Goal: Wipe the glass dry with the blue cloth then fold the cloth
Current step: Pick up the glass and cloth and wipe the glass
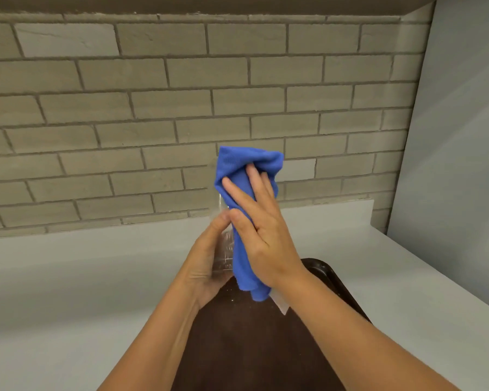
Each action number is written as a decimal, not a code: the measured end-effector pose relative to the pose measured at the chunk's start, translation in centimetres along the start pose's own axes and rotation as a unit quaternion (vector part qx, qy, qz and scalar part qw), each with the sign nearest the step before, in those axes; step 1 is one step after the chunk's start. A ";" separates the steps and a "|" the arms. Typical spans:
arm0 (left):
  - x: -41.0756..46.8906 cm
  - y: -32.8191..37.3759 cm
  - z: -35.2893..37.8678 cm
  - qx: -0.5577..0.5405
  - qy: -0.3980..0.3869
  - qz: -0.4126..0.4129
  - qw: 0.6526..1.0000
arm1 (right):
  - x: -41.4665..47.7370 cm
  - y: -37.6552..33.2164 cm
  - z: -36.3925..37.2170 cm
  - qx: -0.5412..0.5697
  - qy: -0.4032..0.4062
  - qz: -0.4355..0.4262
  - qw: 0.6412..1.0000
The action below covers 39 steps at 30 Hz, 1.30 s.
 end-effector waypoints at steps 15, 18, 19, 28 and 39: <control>0.1 -0.4 -1.6 -0.116 0.004 0.008 0.993 | -4.3 0.6 3.1 0.065 -0.040 0.095 0.993; 0.4 -0.8 -0.8 -0.170 -0.022 0.022 0.985 | -2.0 0.3 2.7 -0.057 -0.093 0.025 0.994; 0.6 -0.8 -0.5 -0.183 -0.029 0.023 0.982 | -0.8 0.6 2.5 -0.070 -0.105 0.018 0.992; 1.3 0.0 -0.3 -0.092 -0.016 0.035 0.995 | -0.5 7.7 0.3 0.228 0.078 0.283 0.928; 1.6 2.2 1.1 0.191 0.113 0.116 0.968 | -8.0 8.6 -1.1 0.344 0.240 0.362 0.833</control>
Point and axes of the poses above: each hand's wrist, its own x-axis towards the middle knuckle, its own z-axis out of the palm, y = z × x, the point moved 10 cm from there along x, towards the middle knuckle, and after that the axes turned 12 degrees about -z, right-handed, at the moved point
